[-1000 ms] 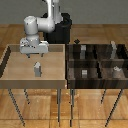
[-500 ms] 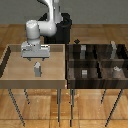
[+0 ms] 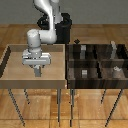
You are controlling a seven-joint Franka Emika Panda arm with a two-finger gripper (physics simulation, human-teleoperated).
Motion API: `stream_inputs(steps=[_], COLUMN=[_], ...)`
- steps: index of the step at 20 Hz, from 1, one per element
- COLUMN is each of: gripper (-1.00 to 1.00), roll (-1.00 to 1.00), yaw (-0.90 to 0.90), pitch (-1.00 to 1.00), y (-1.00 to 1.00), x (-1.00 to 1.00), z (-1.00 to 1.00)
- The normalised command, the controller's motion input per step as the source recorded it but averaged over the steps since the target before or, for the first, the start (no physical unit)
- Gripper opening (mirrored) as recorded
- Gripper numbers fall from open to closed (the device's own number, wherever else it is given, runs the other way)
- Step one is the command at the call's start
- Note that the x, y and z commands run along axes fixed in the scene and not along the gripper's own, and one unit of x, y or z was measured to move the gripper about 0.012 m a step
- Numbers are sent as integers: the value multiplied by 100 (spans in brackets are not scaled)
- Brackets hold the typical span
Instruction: Place the milk carton into the appropriate compartment.
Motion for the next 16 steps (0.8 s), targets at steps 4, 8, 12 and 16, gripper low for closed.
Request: stream_inputs(steps=[4, 8, 12, 16], gripper=[-100, -100, -100, -100], roll=[0, 0, 0, 0], yaw=[0, 0, 0, 0], pitch=[0, 0, 0, 0], y=[0, 0, 0, 0], x=[0, 0, 0, 0], z=[0, 50, 100, 100])
